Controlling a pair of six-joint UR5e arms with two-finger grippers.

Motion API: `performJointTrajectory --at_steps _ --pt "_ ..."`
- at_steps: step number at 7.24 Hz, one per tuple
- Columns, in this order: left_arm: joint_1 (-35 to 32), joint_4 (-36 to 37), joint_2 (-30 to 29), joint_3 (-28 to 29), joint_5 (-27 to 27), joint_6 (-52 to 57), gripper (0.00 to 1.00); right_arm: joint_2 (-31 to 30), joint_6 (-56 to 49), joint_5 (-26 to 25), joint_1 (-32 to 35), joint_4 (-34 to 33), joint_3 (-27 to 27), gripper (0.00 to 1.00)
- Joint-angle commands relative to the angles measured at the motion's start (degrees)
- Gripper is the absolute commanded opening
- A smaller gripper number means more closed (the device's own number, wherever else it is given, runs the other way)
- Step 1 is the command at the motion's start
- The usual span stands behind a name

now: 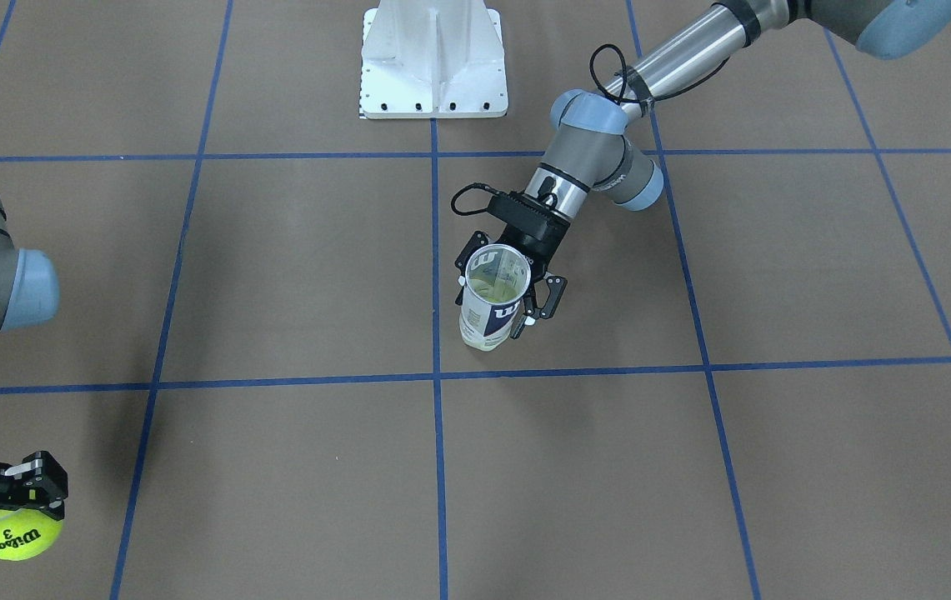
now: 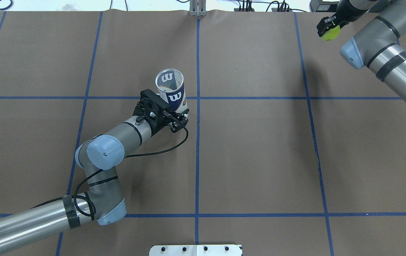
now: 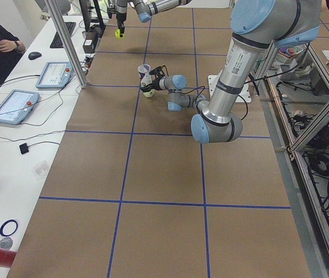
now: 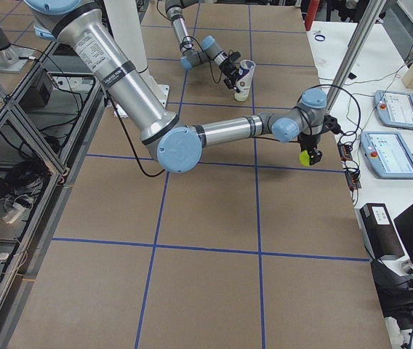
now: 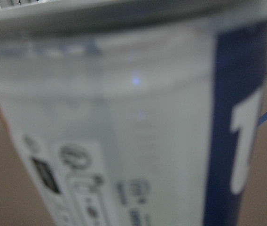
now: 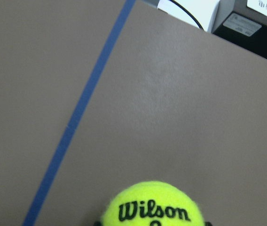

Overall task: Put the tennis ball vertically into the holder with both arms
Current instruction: 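Carry the second ball with the right gripper over the can's opening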

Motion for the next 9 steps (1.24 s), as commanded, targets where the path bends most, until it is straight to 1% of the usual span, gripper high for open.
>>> performJointTrajectory --at_steps 1,3,5,6,7,8,9 --pt "0.08 0.0 -0.09 0.0 -0.04 -0.09 0.99 5.75 12.88 4.18 -3.36 -12.85 11.7 0.0" --pt "0.17 -0.09 -0.09 0.0 -0.04 -0.09 0.99 9.87 28.53 3.68 -10.29 -12.88 16.3 0.0" --pt "0.34 0.0 -0.26 -0.09 -0.04 -0.09 0.99 14.88 39.81 1.66 -15.75 -12.88 17.9 0.0" --pt "0.43 0.0 -0.35 -0.09 -0.04 -0.17 0.99 16.47 43.94 0.35 -18.04 -12.88 19.21 0.0" --pt "0.43 -0.09 -0.44 -0.09 -0.04 -0.18 0.99 16.75 46.86 -1.23 -20.41 -12.97 21.13 0.0" --pt "0.43 -0.09 -0.44 -0.09 -0.04 -0.18 0.99 16.75 47.41 -2.12 -22.18 -13.14 22.02 0.0" --pt "0.43 -0.09 -0.35 -0.09 -0.04 -0.18 0.99 16.57 47.41 -4.04 -23.76 -13.93 22.82 0.0"
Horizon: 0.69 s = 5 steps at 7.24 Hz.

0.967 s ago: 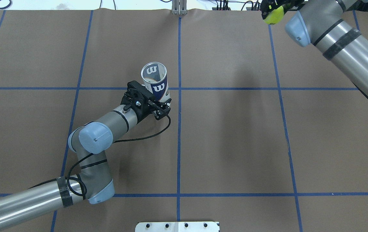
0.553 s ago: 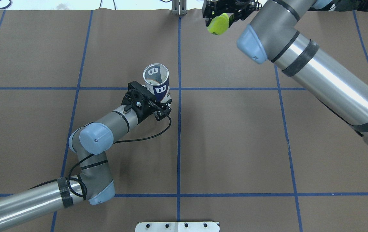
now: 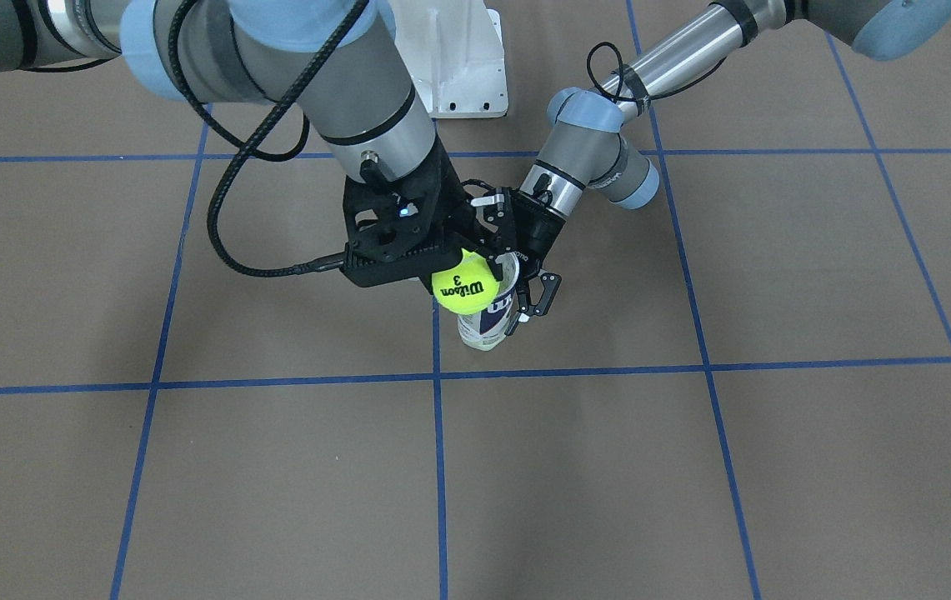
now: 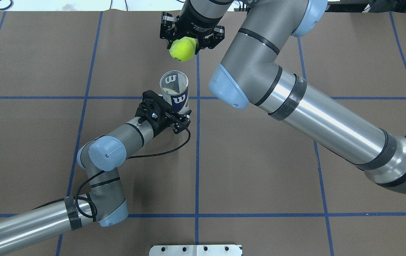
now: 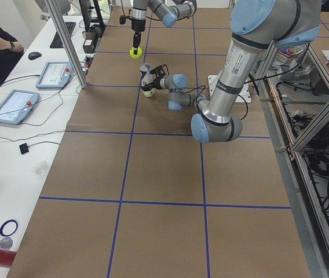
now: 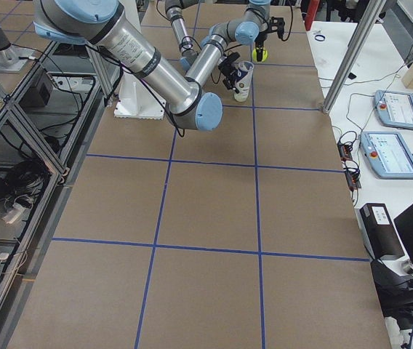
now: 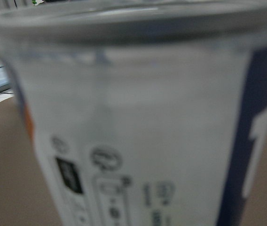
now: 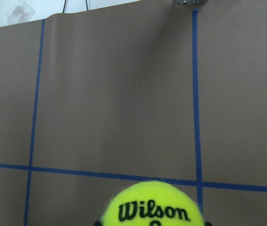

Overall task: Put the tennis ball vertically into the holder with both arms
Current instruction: 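Carry the second ball with the right gripper over the can's opening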

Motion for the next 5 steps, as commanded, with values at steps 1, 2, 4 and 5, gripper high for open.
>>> performJointTrajectory --at_steps 1,2,4,5 --pt "0.0 -0.01 -0.04 -0.09 0.0 0.0 0.99 0.01 0.77 -4.39 -4.03 -4.56 2.72 0.0" --pt "0.0 -0.01 -0.04 -0.09 0.0 0.0 0.99 -0.16 0.68 -5.02 -4.75 -4.86 2.82 0.0" --pt "0.0 -0.01 0.13 0.0 0.0 0.0 0.99 -0.6 0.68 -5.55 -5.28 -4.86 2.82 0.0" --pt "0.0 -0.01 0.13 0.0 0.0 0.0 0.99 -0.52 0.77 -6.42 -5.89 -4.86 2.73 0.0"
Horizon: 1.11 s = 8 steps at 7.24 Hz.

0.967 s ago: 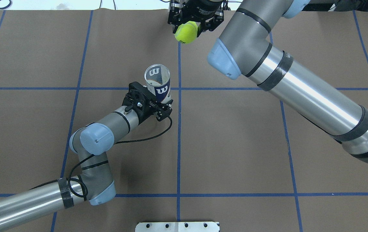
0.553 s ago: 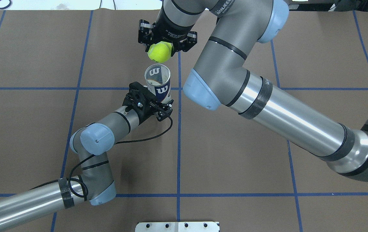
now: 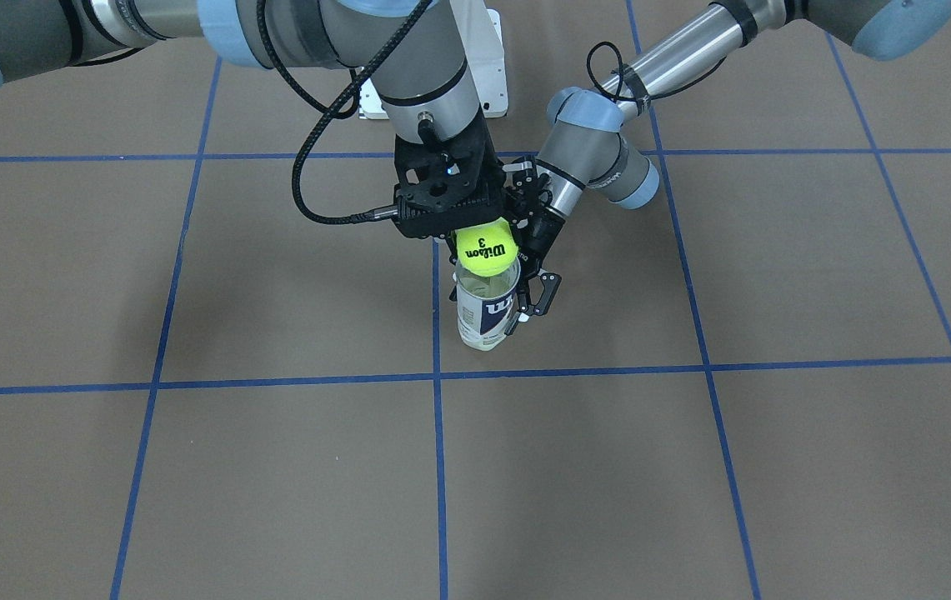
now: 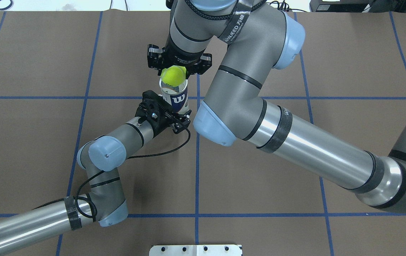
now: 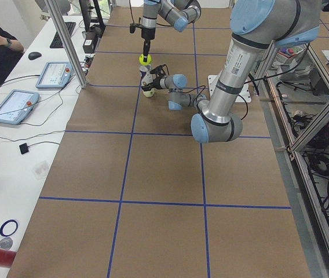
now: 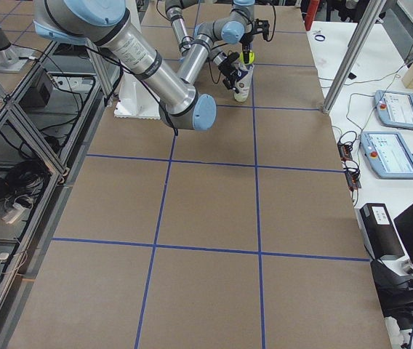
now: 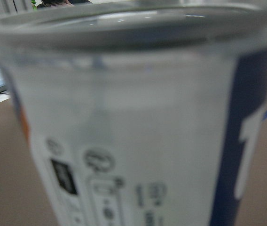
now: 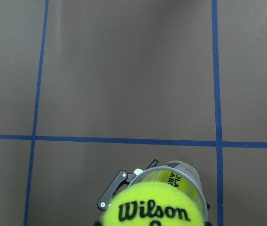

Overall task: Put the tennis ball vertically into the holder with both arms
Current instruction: 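Open the right gripper to drop the second ball into the can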

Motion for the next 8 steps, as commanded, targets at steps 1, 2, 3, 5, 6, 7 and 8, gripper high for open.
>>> performJointTrajectory --at_steps 1,2,3,5,6,7,8 --pt "-0.09 0.0 0.15 0.04 0.0 0.0 0.99 0.13 -0.02 -0.9 -0.77 -0.06 -0.18 0.02" --pt "-0.09 0.0 0.15 0.04 0.0 0.0 0.99 0.13 -0.02 -1.08 -1.03 -0.06 -0.27 0.89" --pt "0.0 0.0 0.15 0.04 0.0 0.0 0.99 0.21 -0.02 -1.43 -1.03 -0.06 -0.01 1.0" --pt "-0.09 0.0 0.24 0.04 0.0 0.0 0.99 0.22 -0.02 -1.43 -1.03 -0.06 0.08 1.0" --pt "-0.18 0.0 0.33 -0.04 0.0 0.0 0.99 0.22 -0.02 -1.34 -1.03 -0.15 0.43 1.0" --pt "-0.26 -0.09 0.33 -0.13 -0.09 0.0 0.99 0.13 0.06 -1.34 -1.03 -0.67 1.3 1.0" --pt "-0.26 -0.09 0.33 -0.22 -0.09 0.0 0.99 0.13 -0.02 -1.17 -1.03 -2.68 2.96 1.0"
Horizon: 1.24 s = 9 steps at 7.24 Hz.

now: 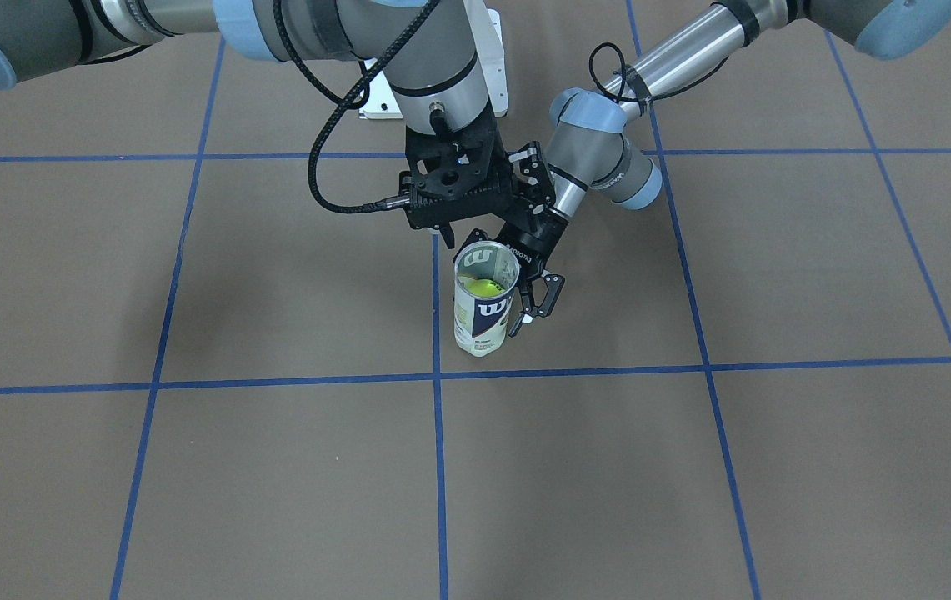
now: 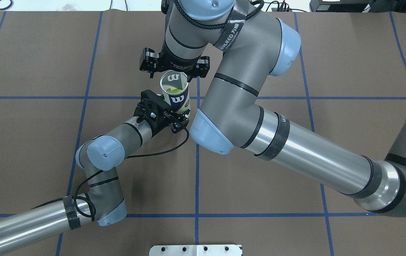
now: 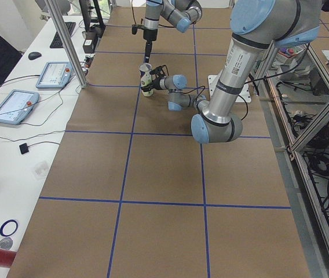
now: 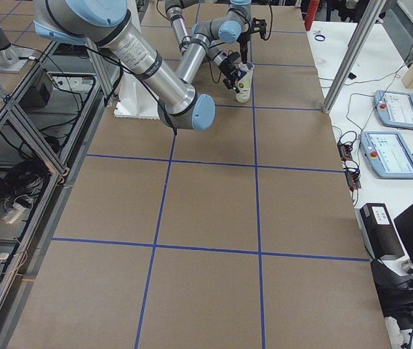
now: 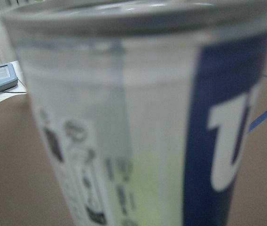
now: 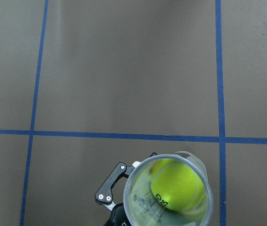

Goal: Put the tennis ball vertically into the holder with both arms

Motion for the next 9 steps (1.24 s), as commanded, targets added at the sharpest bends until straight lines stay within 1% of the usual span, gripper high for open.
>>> performJointTrajectory --at_steps 1,2,4,5,6,7,8,9 --pt "-0.05 -0.03 0.02 -0.27 -0.2 0.0 0.99 -0.12 -0.04 0.31 0.08 -2.36 2.15 1.0" --pt "-0.05 0.06 0.54 -0.88 -0.29 0.0 0.99 -0.12 -0.04 0.32 0.08 -2.36 2.25 1.0" --pt "0.13 1.02 5.44 -5.79 -0.47 0.09 0.99 -0.21 -0.13 0.58 0.43 -2.45 3.03 1.0" --pt "0.22 1.02 8.51 -8.51 -0.47 0.0 0.99 -0.39 -0.13 1.1 0.78 -4.54 4.95 1.0" --pt "0.74 1.72 10.02 -10.36 -0.47 -0.09 0.99 -0.48 -0.3 1.19 0.87 -5.69 5.93 1.0" --pt "2.66 1.73 10.65 -11.17 -0.47 -0.35 0.99 -0.65 -0.39 1.19 0.88 -5.7 5.94 1.0" --pt "3.72 1.73 12.31 -13.17 -0.47 -0.35 0.99 -0.91 -0.39 1.19 0.96 -5.7 6.2 1.0" --pt "4.78 1.73 16.15 -16.68 -0.47 -0.44 0.99 -0.83 -0.39 1.63 1.57 -6.31 6.38 1.0"
